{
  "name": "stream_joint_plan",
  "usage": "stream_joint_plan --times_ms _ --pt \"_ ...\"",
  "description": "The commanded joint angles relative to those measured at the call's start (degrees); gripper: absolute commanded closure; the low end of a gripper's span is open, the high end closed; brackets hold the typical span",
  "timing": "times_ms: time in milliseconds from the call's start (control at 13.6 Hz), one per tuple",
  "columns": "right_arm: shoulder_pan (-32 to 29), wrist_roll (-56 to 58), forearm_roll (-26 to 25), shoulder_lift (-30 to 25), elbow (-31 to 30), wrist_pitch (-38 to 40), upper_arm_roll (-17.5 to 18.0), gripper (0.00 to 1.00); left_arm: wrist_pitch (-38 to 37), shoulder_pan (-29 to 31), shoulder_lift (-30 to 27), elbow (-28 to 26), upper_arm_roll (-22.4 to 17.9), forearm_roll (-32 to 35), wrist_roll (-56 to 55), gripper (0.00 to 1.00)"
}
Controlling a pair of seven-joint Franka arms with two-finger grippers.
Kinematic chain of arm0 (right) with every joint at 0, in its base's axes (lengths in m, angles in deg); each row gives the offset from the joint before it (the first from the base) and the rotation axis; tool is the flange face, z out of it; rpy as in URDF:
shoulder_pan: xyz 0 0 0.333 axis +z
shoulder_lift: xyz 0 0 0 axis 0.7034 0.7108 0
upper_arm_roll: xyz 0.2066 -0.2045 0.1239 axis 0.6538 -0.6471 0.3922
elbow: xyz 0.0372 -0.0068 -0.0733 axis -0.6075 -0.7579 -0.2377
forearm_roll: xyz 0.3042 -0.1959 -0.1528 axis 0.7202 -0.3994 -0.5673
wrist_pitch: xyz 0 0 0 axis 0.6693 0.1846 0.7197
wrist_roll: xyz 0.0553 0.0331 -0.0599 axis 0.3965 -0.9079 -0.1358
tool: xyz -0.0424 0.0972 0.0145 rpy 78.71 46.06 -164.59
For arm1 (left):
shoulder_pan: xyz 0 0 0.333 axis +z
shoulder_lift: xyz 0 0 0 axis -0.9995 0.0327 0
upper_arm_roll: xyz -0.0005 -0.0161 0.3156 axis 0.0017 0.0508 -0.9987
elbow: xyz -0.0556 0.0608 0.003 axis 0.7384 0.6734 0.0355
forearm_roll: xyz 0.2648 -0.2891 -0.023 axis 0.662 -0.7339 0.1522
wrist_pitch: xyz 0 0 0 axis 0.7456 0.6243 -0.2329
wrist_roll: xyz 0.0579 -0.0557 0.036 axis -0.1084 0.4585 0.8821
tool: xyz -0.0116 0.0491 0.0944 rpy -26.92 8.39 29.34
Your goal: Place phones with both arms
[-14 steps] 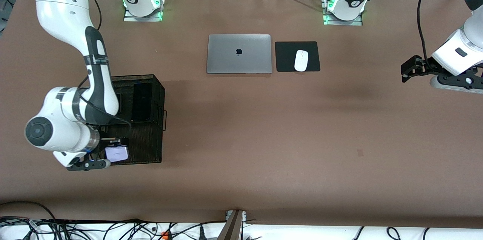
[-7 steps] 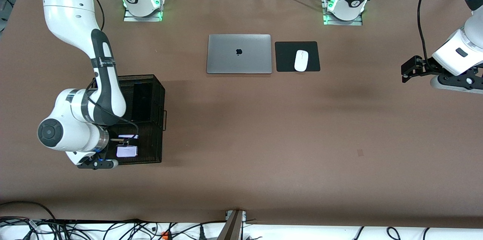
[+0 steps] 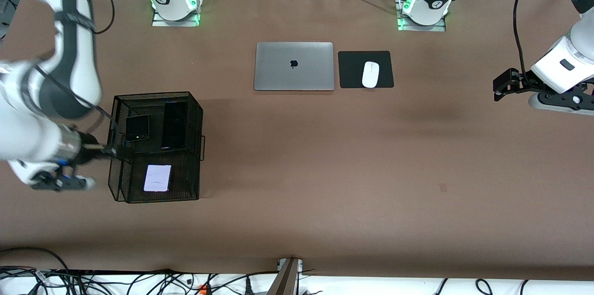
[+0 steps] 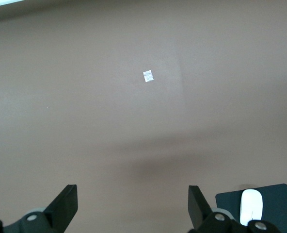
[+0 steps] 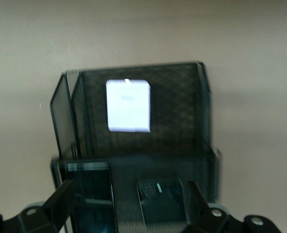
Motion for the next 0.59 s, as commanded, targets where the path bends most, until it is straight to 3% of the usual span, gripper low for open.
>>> stream_joint_plan --times_ms 0,147,293,513 --pt "0.32 -0.76 -6.24 -10.53 -8.30 2.70 0.88 0.00 -1.39 0.28 0.67 1.63 0.01 -1.14 1.15 0.00" --pt "-0.55 -1.47 -11.88 -18.88 -15.60 1.83 2.36 0.00 -1.47 0.28 0.67 1.63 0.01 -1.14 1.15 0.00" --pt "-5.71 -1.38 -13.21 -24.96 -20.45 1.65 6.48 0.00 -2.17 0.28 0.58 1.63 0.01 -1.23 1.15 0.00" --pt "-11.09 -1.29 -14.18 -29.45 -24.15 2.18 10.80 0.00 -2.18 0.28 0.58 1.63 0.01 -1.49 1.33 0.00"
